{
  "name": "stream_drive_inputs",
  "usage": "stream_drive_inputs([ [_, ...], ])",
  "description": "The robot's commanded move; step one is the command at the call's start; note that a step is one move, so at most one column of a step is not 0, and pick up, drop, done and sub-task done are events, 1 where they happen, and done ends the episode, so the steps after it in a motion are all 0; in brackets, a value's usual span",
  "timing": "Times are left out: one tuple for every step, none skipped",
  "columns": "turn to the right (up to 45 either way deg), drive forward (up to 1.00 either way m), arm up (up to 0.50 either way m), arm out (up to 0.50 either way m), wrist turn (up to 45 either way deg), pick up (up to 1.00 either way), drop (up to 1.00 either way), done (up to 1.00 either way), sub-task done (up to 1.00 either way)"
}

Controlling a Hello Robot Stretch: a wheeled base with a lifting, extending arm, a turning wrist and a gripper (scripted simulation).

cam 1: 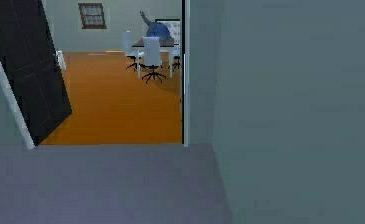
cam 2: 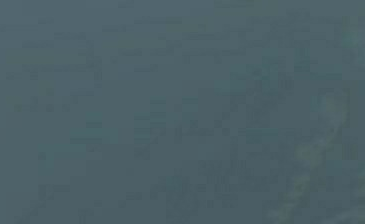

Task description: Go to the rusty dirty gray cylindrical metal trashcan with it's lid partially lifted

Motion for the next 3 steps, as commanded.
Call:
stream_drive_inputs([
  [0.0,0.45,0.00,0.00,0.0,0.00,0.00,0.00,0.00],
  [-45.0,0.00,0.00,0.00,0.0,0.00,0.00,0.00,0.00],
  [-12.0,0.00,0.00,0.00,0.0,0.00,0.00,0.00,0.00],
])
